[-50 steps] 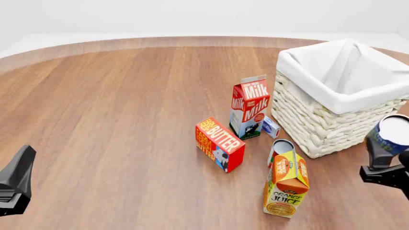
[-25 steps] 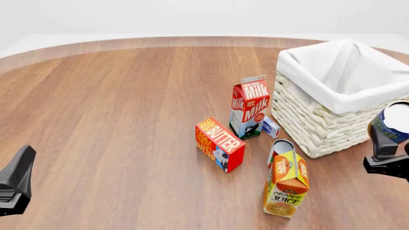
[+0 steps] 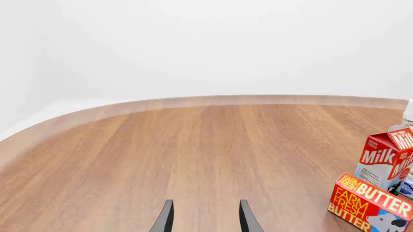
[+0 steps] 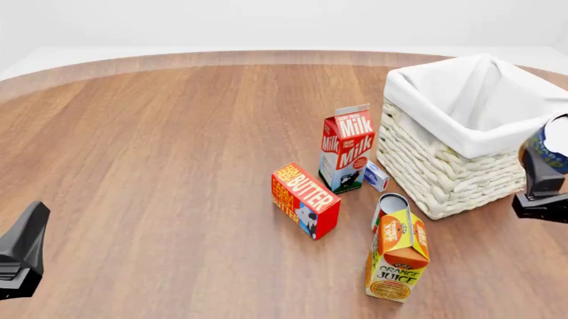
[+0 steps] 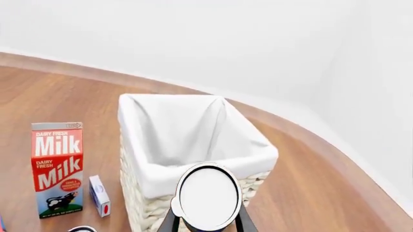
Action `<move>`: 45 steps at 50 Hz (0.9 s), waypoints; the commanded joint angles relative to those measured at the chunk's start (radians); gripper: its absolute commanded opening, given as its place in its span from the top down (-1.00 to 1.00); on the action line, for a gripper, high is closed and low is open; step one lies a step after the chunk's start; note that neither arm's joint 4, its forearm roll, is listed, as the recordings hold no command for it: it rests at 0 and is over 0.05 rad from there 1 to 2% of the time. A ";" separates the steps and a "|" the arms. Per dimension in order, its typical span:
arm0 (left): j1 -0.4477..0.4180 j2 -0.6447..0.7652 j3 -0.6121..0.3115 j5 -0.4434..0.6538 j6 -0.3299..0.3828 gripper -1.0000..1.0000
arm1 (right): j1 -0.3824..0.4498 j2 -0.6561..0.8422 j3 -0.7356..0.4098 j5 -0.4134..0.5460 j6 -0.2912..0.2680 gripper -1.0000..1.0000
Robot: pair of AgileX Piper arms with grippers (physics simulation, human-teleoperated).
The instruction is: Pick up the alphabet soup, and put it in the basket.
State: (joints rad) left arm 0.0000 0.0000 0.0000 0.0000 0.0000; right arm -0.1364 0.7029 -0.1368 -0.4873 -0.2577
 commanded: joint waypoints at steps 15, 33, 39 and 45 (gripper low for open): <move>0.000 0.000 0.000 0.000 0.000 -1.00 | 0.021 -0.013 -0.121 0.030 0.003 1.00; 0.000 0.000 0.000 0.000 0.000 -1.00 | 0.042 0.008 -0.223 0.072 -0.014 1.00; 0.000 0.000 0.000 0.000 0.000 -1.00 | 0.056 0.029 -0.265 0.083 -0.024 1.00; 0.000 0.000 0.000 0.000 0.000 -1.00 | 0.058 0.058 -0.295 0.078 -0.021 1.00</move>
State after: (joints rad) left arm 0.0000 0.0000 0.0000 0.0000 0.0000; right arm -0.0888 0.7324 -0.3699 -0.4135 -0.2911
